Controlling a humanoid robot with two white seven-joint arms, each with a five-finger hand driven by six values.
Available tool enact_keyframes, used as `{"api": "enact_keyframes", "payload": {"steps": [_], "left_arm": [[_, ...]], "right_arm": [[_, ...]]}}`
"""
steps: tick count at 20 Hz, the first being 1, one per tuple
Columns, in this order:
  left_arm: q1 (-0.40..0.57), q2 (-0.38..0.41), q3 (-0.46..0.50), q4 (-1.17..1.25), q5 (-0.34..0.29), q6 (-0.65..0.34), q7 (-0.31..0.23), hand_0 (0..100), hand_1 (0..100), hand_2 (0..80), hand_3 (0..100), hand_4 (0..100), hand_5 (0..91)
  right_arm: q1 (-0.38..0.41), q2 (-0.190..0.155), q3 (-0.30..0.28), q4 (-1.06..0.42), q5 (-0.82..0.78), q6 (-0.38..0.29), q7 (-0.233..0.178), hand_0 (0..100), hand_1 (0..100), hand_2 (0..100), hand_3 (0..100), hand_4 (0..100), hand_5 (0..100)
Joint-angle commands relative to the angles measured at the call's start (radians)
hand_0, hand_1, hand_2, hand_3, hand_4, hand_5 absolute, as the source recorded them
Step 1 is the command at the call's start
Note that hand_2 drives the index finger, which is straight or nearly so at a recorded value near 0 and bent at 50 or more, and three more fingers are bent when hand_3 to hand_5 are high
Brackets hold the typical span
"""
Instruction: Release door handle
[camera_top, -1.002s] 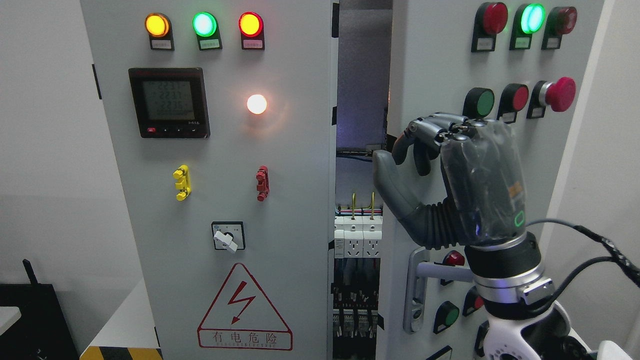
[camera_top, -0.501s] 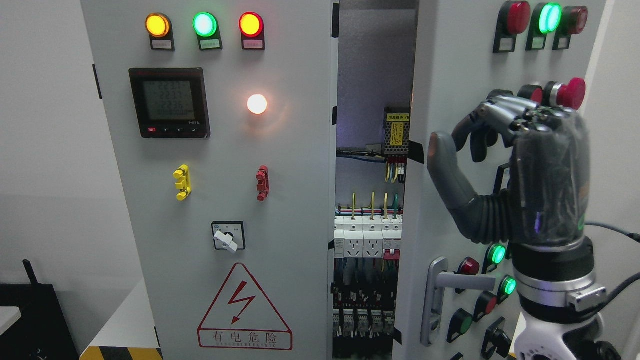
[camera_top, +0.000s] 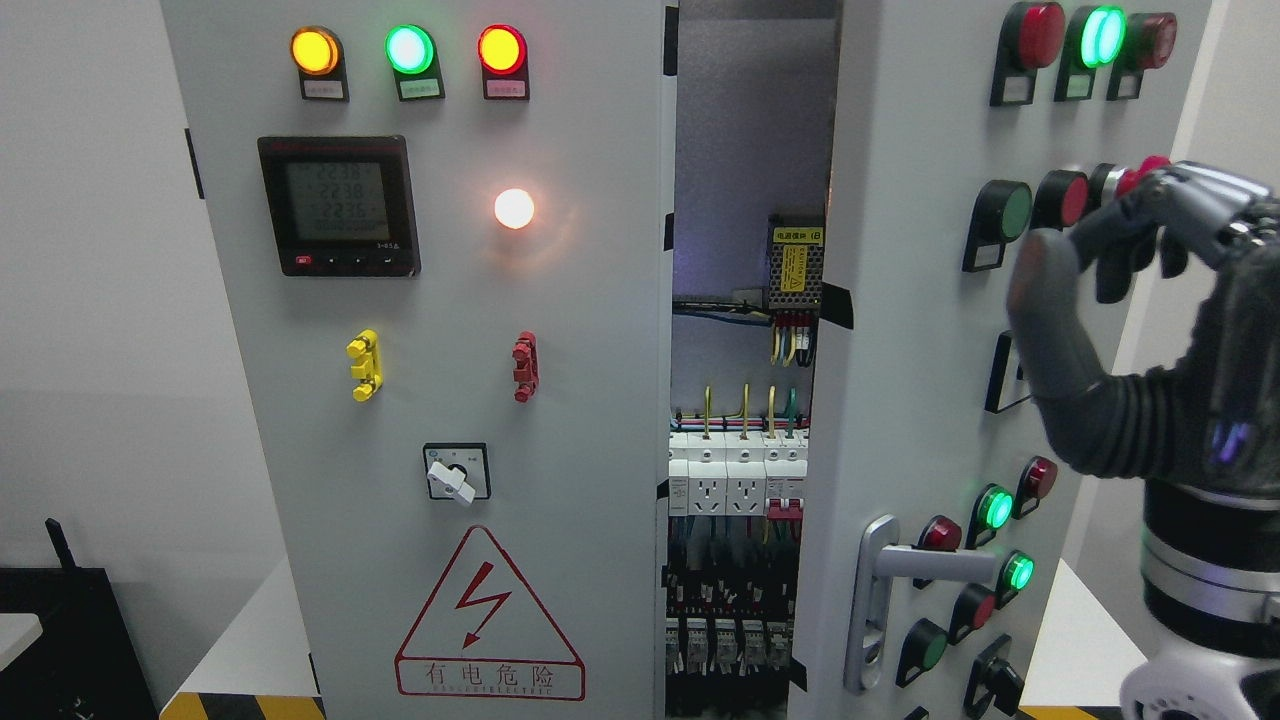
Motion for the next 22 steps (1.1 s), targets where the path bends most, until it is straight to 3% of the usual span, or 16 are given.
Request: {"api": "enact_keyframes", "payload": {"steps": [1, 5, 9, 14, 16, 22], "left_arm": [[0.0, 0.0, -0.025, 0.0, 0.0, 0.0, 0.001, 12, 39, 0.0, 0, 0, 0.0], [0.0, 0.0, -0.025, 0.0, 0.0, 0.0, 0.001, 12, 39, 0.0, 0, 0, 0.0], [0.0, 0.0, -0.025, 0.0, 0.0, 0.0, 0.001, 12, 39, 0.0, 0, 0, 0.0], [0.0, 0.0, -0.025, 0.0, 0.0, 0.0, 0.001, 12, 39, 0.0, 0, 0, 0.0], [0.0, 0.0, -0.025, 0.0, 0.0, 0.0, 0.001, 12, 39, 0.0, 0, 0, 0.0], [0.0, 0.0, -0.025, 0.0, 0.0, 0.0, 0.001, 12, 39, 0.0, 0, 0, 0.0]], "right_arm": [[0.171, 0.02, -0.382, 0.0, -0.001, -0.012, 0.005, 62, 33, 75, 100, 100, 100], [0.401, 0.057, -0.608, 0.034, -0.01, -0.038, -0.004, 62, 33, 75, 100, 100, 100], [0.579, 0.155, -0.738, 0.127, -0.012, -0.097, -0.006, 63, 32, 71, 100, 97, 99], [0.759, 0.279, -0.829, 0.306, -0.059, -0.14, -0.006, 64, 32, 62, 100, 89, 96], [0.816, 0.33, -0.84, 0.391, -0.097, -0.16, -0.004, 64, 31, 56, 92, 80, 86], [0.975, 0.374, -0.815, 0.671, -0.257, -0.213, 0.005, 65, 29, 48, 82, 71, 74]]}}
